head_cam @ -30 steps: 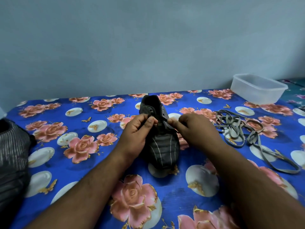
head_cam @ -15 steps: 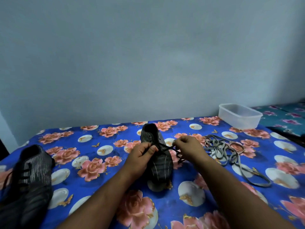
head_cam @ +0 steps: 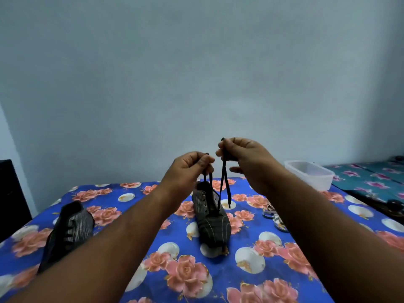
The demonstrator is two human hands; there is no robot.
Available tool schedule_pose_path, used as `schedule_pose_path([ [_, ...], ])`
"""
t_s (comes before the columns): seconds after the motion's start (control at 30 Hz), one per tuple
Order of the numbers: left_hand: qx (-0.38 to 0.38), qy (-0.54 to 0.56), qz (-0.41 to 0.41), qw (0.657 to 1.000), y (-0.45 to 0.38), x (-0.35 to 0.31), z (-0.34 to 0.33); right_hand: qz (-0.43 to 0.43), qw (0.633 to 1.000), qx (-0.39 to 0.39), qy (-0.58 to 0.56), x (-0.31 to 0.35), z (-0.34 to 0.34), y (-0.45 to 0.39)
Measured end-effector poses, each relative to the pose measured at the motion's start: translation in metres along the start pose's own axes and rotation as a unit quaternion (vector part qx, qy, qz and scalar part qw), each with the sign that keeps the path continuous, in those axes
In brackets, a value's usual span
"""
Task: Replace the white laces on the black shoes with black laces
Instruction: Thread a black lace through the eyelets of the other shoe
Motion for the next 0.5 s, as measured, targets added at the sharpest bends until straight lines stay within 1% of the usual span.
schedule_pose_path([
  [0.23, -0.049, -0.030, -0.078, 0.995, 0.008, -0.074, 0.018, 0.075, 0.995, -0.032, 0.058, 0.083, -0.002, 0.010],
  [0.5, -0.105, -0.030, -0.131, 0.985, 0.025, -0.134, 0.024, 0.110, 0.991, -0.052, 0.059, 0.142, -0.003, 0.028],
])
Point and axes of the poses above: each hand's wrist, its own y-axis away from the middle knuckle, its own z-axis out of the back of the hand, x = y × z, the point moved 8 cm from there along -y, towards the middle knuckle, and after that the axes turned 5 degrees about z, right-handed, at the moved point
